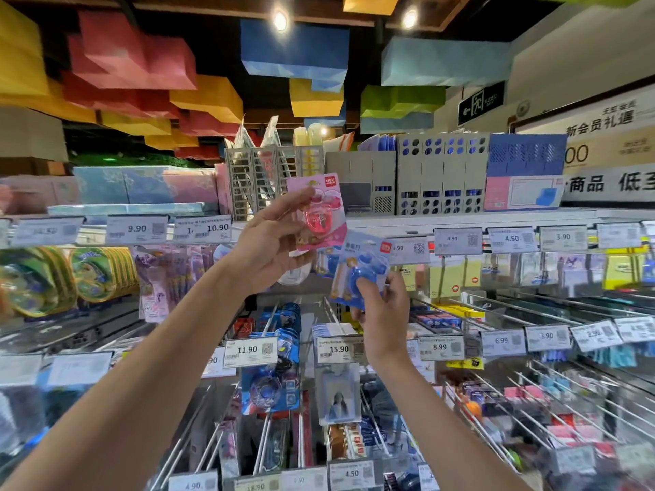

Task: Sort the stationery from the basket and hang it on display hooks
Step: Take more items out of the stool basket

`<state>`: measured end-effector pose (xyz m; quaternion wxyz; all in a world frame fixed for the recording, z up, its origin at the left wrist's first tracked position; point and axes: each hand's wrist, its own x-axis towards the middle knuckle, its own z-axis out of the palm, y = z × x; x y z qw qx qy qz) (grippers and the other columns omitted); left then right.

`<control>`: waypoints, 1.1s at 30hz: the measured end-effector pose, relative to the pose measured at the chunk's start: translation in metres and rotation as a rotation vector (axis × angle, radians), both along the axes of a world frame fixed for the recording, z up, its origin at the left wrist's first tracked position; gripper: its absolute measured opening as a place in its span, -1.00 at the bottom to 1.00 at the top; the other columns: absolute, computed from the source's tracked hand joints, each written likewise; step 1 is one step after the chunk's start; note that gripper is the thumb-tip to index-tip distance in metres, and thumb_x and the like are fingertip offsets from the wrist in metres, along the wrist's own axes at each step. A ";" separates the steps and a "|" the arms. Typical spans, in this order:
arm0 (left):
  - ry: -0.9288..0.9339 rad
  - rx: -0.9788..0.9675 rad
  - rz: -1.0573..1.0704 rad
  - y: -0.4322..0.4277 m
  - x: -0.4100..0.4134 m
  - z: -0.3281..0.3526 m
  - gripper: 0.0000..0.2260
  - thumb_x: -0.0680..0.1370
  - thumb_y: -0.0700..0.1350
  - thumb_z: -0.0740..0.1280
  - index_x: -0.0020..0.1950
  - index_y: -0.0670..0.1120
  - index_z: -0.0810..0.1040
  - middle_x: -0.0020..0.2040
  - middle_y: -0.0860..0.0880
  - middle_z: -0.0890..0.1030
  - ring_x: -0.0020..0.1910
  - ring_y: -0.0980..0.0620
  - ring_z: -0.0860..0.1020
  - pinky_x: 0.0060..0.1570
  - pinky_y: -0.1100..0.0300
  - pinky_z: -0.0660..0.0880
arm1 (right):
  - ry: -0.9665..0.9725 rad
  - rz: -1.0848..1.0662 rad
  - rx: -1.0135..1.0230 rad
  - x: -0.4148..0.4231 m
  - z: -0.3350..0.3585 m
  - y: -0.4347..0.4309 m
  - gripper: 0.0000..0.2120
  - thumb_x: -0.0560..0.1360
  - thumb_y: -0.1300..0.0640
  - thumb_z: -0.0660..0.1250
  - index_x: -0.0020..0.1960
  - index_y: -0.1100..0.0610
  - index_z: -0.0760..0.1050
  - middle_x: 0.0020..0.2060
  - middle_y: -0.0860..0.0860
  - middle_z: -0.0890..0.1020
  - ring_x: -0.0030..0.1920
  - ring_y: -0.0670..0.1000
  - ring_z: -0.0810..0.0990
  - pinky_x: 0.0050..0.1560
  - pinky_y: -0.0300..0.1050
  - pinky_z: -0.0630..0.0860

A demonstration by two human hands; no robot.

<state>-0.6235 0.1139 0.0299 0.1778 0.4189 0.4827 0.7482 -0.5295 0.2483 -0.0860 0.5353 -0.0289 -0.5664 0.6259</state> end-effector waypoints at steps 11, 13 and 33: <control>-0.104 0.030 -0.065 0.002 -0.002 0.003 -0.53 0.63 -0.38 0.12 0.40 -0.02 0.60 0.09 -0.10 0.68 -0.25 0.03 0.58 -0.25 0.13 0.50 | -0.109 0.028 0.045 -0.003 -0.012 0.017 -0.52 0.43 -0.30 0.47 0.22 -0.04 0.55 -0.04 -0.14 0.53 -0.06 0.03 0.45 0.02 0.07 0.41; -0.128 0.044 -0.073 0.002 -0.001 0.003 -0.52 0.63 -0.37 0.09 0.41 -0.03 0.59 -0.01 -0.09 0.69 -0.31 0.05 0.54 -0.31 0.16 0.48 | -0.166 0.011 0.108 -0.004 -0.004 0.013 -0.33 0.40 -0.42 0.42 0.28 0.05 0.51 0.01 -0.07 0.55 0.00 0.06 0.47 0.07 0.08 0.45; -0.013 -0.065 0.018 -0.004 -0.002 0.005 -0.55 0.66 -0.36 0.14 0.33 0.03 0.64 0.13 -0.10 0.72 -0.14 -0.04 0.70 -0.28 0.11 0.55 | -0.569 -0.183 -0.020 -0.030 0.017 0.033 -0.32 0.47 -0.50 0.20 -0.24 0.17 0.43 -0.38 0.16 0.65 -0.41 0.11 0.62 -0.32 0.08 0.55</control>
